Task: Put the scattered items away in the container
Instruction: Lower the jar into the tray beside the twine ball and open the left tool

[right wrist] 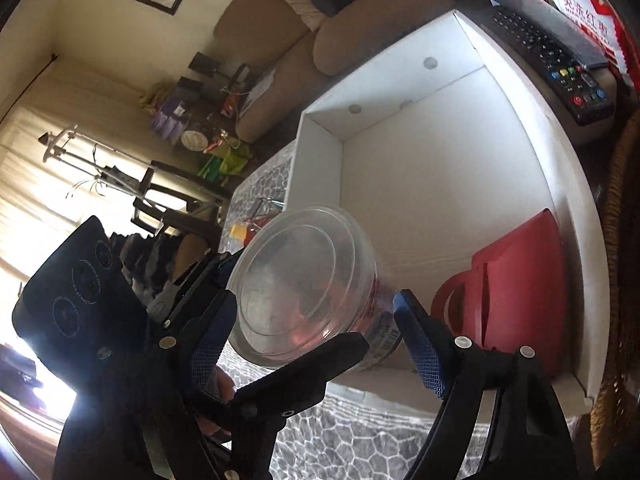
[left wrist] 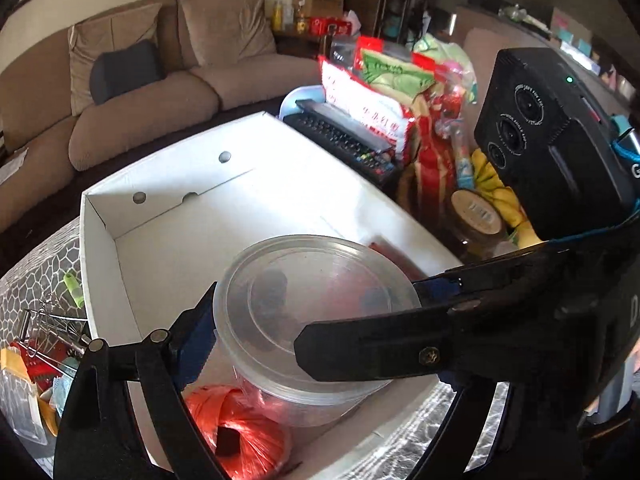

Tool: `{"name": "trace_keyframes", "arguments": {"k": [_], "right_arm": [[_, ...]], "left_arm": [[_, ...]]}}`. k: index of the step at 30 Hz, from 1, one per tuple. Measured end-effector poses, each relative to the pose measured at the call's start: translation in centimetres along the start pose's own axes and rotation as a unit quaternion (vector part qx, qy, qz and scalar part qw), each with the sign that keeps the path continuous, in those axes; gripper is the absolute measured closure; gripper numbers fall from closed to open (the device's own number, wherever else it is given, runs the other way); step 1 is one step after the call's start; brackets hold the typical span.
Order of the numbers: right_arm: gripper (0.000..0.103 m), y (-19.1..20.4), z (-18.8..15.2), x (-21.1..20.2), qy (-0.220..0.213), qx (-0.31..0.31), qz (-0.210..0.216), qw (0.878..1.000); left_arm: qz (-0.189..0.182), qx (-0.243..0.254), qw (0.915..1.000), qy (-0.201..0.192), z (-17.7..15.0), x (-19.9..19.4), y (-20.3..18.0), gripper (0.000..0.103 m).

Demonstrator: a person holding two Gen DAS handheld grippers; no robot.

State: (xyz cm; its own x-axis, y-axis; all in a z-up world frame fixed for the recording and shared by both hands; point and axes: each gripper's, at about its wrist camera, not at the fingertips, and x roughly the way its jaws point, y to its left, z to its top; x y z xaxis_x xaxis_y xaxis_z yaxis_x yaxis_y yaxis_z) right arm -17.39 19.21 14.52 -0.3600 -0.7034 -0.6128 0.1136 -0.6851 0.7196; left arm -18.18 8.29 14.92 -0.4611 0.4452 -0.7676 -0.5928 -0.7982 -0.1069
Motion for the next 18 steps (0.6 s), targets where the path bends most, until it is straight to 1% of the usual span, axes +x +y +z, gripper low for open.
{"name": "trace_keyframes", "arguments": {"k": [4,6,8,12,14,15,18], "right_arm": [[0.02,-2.2,2.1,3.0,0.019,0.015,-0.011,1.0],[0.019,-2.8,2.9,4.3,0.03,0.013,-0.021,0.999],[0.019,-3.5,3.5,5.2,0.04,0.018,-0.023,0.999],[0.019,-4.5,3.5,6.1,0.056,0.013,-0.05,0.997],[0.02,-4.8,3.0,6.4,0.068,0.004,-0.064,0.996],[0.023,-4.7,2.8,6.4,0.071,-0.007,-0.07,0.995],[0.023,-4.5,2.2,6.6,0.08,-0.014,-0.079,0.994]], "left_arm": [[0.018,-0.031,0.9987,0.038,0.4,3.8,1.9,0.014],[0.027,-0.037,0.9978,0.049,0.4,5.1,2.4,0.014],[0.028,-0.046,0.9966,0.062,0.2,6.1,2.7,0.014],[0.015,-0.079,0.9903,0.113,-0.7,7.8,2.5,0.014],[0.019,-0.083,0.9887,0.123,-1.4,7.8,2.0,0.013],[0.018,-0.087,0.9877,0.128,-1.8,7.7,2.0,0.013],[0.006,-0.102,0.9854,0.136,-2.7,7.6,2.4,0.013]]}}
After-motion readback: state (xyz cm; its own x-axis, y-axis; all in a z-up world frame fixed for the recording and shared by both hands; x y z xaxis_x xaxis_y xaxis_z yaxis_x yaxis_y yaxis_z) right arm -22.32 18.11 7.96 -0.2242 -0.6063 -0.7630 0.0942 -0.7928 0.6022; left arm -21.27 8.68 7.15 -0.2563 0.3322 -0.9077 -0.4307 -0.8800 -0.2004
